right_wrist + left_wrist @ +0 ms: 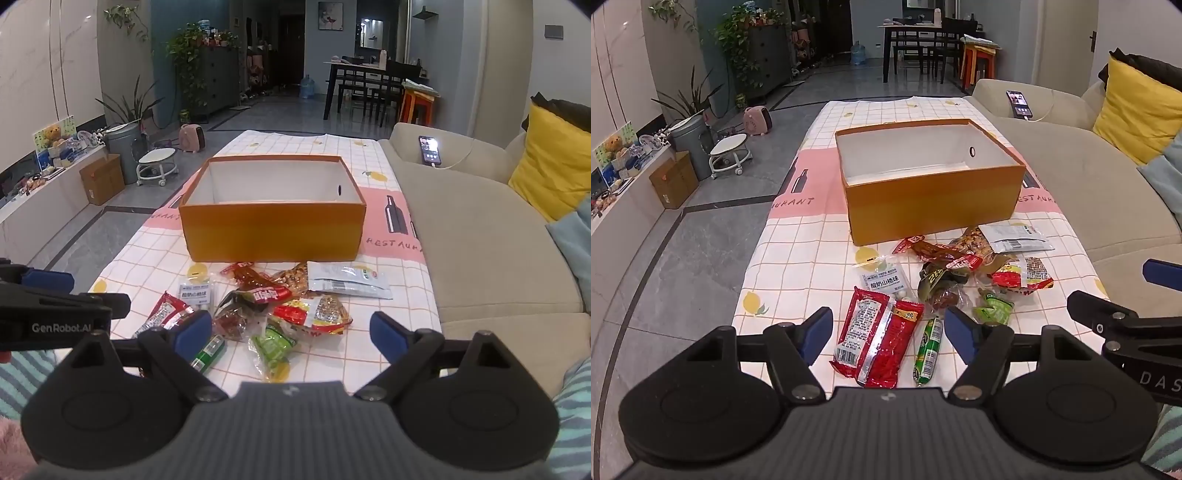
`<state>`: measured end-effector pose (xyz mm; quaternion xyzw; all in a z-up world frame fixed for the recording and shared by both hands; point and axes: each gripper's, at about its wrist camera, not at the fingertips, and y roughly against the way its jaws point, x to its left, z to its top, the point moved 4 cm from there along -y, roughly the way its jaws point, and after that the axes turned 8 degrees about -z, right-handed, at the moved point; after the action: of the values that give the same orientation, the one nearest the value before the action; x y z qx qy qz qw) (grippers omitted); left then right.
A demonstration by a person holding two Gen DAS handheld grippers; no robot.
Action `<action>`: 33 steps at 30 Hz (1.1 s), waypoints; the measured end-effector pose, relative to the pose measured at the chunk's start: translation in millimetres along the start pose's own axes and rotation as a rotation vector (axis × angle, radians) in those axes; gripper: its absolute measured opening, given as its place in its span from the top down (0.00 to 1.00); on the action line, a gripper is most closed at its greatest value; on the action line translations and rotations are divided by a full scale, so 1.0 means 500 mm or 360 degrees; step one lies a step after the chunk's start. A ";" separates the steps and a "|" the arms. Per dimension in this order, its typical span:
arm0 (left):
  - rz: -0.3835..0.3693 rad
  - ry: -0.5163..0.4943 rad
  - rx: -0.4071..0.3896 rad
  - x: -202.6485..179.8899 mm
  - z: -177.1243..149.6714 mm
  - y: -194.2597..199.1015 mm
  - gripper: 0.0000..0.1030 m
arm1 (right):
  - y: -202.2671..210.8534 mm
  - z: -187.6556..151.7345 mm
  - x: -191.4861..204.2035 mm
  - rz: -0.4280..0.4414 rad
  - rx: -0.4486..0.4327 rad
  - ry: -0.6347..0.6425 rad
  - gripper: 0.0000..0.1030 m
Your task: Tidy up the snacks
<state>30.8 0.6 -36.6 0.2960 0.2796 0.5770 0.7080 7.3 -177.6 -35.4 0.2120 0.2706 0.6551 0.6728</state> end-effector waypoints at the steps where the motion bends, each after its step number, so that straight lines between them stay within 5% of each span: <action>1: 0.0000 0.0001 0.0000 0.000 0.000 0.000 0.21 | 0.001 0.000 0.000 0.0000 0.0000 0.0000 0.13; 33: 0.0000 0.0008 0.0009 0.002 -0.001 -0.001 0.21 | -0.006 -0.006 -0.001 -0.0015 0.0016 -0.0006 0.12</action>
<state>30.8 1.5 -37.5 0.2964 0.2830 0.5769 0.7065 7.7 -178.4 -39.8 0.2152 0.2736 0.6503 0.6752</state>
